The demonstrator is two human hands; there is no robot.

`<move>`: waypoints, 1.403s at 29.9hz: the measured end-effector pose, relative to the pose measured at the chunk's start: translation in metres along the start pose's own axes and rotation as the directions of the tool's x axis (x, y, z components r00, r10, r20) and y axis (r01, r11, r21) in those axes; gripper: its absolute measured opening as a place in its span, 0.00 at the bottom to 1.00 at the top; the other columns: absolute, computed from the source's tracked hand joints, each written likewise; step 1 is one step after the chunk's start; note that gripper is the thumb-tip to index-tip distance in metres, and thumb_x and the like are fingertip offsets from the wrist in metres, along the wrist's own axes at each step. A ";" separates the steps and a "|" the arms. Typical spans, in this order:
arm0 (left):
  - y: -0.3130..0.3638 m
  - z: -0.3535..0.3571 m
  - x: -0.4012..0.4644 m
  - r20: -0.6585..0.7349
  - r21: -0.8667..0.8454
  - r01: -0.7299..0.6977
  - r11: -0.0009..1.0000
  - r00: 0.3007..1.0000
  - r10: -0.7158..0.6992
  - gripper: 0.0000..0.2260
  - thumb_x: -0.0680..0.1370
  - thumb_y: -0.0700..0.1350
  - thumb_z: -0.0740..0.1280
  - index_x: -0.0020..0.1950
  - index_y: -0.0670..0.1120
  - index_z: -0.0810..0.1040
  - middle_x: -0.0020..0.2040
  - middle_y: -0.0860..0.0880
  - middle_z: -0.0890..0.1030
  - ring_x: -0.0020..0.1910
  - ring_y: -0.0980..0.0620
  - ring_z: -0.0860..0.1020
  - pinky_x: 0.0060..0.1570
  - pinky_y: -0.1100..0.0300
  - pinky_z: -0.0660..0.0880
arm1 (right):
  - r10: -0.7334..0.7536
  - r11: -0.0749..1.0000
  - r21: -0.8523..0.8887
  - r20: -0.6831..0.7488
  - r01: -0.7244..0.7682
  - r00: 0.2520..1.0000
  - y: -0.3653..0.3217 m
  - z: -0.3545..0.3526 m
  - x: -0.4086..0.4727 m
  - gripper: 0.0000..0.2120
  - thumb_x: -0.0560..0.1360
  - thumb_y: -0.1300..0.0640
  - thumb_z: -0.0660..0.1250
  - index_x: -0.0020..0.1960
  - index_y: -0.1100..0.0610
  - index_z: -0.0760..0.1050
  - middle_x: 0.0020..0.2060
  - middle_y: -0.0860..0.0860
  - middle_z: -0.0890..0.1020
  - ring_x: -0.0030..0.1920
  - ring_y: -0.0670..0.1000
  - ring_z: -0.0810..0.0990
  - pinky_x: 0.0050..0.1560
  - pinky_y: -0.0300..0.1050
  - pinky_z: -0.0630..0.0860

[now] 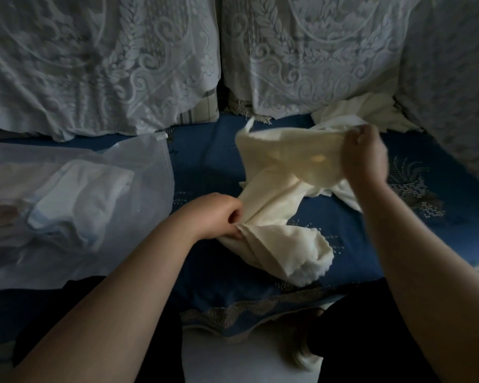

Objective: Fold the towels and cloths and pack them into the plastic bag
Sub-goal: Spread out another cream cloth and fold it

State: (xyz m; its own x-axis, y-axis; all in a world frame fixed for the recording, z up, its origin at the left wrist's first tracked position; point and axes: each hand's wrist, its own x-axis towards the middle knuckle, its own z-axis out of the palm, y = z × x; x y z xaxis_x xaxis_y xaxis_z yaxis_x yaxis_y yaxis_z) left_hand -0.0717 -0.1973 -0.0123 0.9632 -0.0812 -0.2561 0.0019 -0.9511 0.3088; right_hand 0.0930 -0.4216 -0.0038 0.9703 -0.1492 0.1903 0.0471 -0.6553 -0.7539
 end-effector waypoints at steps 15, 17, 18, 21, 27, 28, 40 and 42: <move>0.000 0.010 0.009 0.032 -0.022 0.168 0.985 0.985 -0.167 0.09 0.78 0.50 0.61 0.56 0.56 0.77 0.54 0.54 0.78 0.50 0.53 0.76 0.47 0.56 0.73 | -0.386 0.521 -0.294 0.756 0.801 0.529 0.014 0.034 -0.174 0.20 0.76 0.47 0.59 0.61 0.59 0.63 0.55 0.56 0.76 0.49 0.58 0.79 0.39 0.49 0.73; -0.002 0.019 0.017 -0.121 -0.014 0.151 0.988 0.981 -0.151 0.11 0.78 0.52 0.63 0.60 0.56 0.75 0.60 0.53 0.74 0.58 0.51 0.72 0.53 0.53 0.72 | -0.320 0.636 -0.267 0.763 0.724 0.562 0.012 0.032 -0.161 0.12 0.78 0.54 0.57 0.59 0.59 0.66 0.52 0.57 0.79 0.49 0.59 0.80 0.37 0.47 0.69; -0.003 0.022 0.022 -0.176 -0.031 0.144 0.989 0.973 -0.147 0.13 0.77 0.52 0.64 0.62 0.55 0.74 0.64 0.52 0.70 0.62 0.50 0.70 0.57 0.52 0.71 | -0.276 0.690 -0.251 0.775 0.679 0.568 0.010 0.029 -0.152 0.11 0.78 0.56 0.56 0.58 0.58 0.69 0.51 0.57 0.80 0.49 0.59 0.80 0.38 0.47 0.69; 0.002 0.028 0.036 -0.173 -0.244 0.203 0.948 0.953 -0.249 0.16 0.77 0.50 0.67 0.64 0.53 0.75 0.67 0.51 0.69 0.61 0.50 0.73 0.56 0.57 0.71 | -0.208 0.759 -0.212 0.817 0.616 0.537 0.013 0.013 -0.126 0.12 0.78 0.60 0.57 0.57 0.57 0.75 0.52 0.56 0.80 0.52 0.57 0.78 0.48 0.50 0.74; 0.019 0.031 0.047 -0.078 -0.564 0.195 0.802 0.955 -0.287 0.22 0.73 0.34 0.64 0.65 0.52 0.76 0.64 0.47 0.76 0.56 0.48 0.78 0.43 0.63 0.72 | -0.102 0.884 -0.168 0.841 0.436 0.531 0.024 -0.006 -0.098 0.19 0.75 0.66 0.55 0.58 0.54 0.78 0.52 0.52 0.81 0.52 0.53 0.78 0.52 0.47 0.75; 0.020 0.025 0.046 -0.092 -0.549 0.183 0.816 0.956 -0.277 0.24 0.73 0.33 0.62 0.67 0.52 0.75 0.66 0.48 0.75 0.57 0.48 0.77 0.41 0.63 0.72 | -0.087 0.892 -0.191 0.817 0.410 0.570 0.028 -0.007 -0.093 0.16 0.76 0.64 0.56 0.56 0.55 0.79 0.50 0.53 0.82 0.48 0.54 0.80 0.49 0.49 0.75; -0.020 -0.002 0.010 -0.369 0.030 0.363 0.931 0.870 -0.327 0.16 0.78 0.38 0.58 0.65 0.46 0.75 0.66 0.46 0.73 0.60 0.43 0.75 0.57 0.50 0.73 | 0.058 0.645 -0.616 0.629 0.452 0.775 0.056 -0.010 -0.086 0.12 0.78 0.58 0.58 0.58 0.55 0.76 0.52 0.54 0.80 0.52 0.57 0.78 0.41 0.46 0.70; -0.022 0.001 0.012 -0.381 0.045 0.349 0.936 0.872 -0.307 0.16 0.79 0.39 0.59 0.66 0.47 0.75 0.66 0.47 0.73 0.60 0.43 0.75 0.56 0.50 0.73 | 0.001 0.640 -0.577 0.662 0.508 0.749 0.061 -0.005 -0.098 0.14 0.78 0.59 0.56 0.60 0.55 0.74 0.57 0.54 0.76 0.58 0.57 0.75 0.43 0.46 0.70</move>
State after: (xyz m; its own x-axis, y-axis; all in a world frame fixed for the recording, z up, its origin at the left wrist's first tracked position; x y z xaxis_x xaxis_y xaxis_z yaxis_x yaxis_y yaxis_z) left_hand -0.0606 -0.1775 -0.0227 0.9419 0.3345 0.0307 0.3259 -0.9321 0.1582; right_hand -0.0001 -0.4508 -0.0657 0.8842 0.3778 -0.2747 0.3868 -0.9219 -0.0228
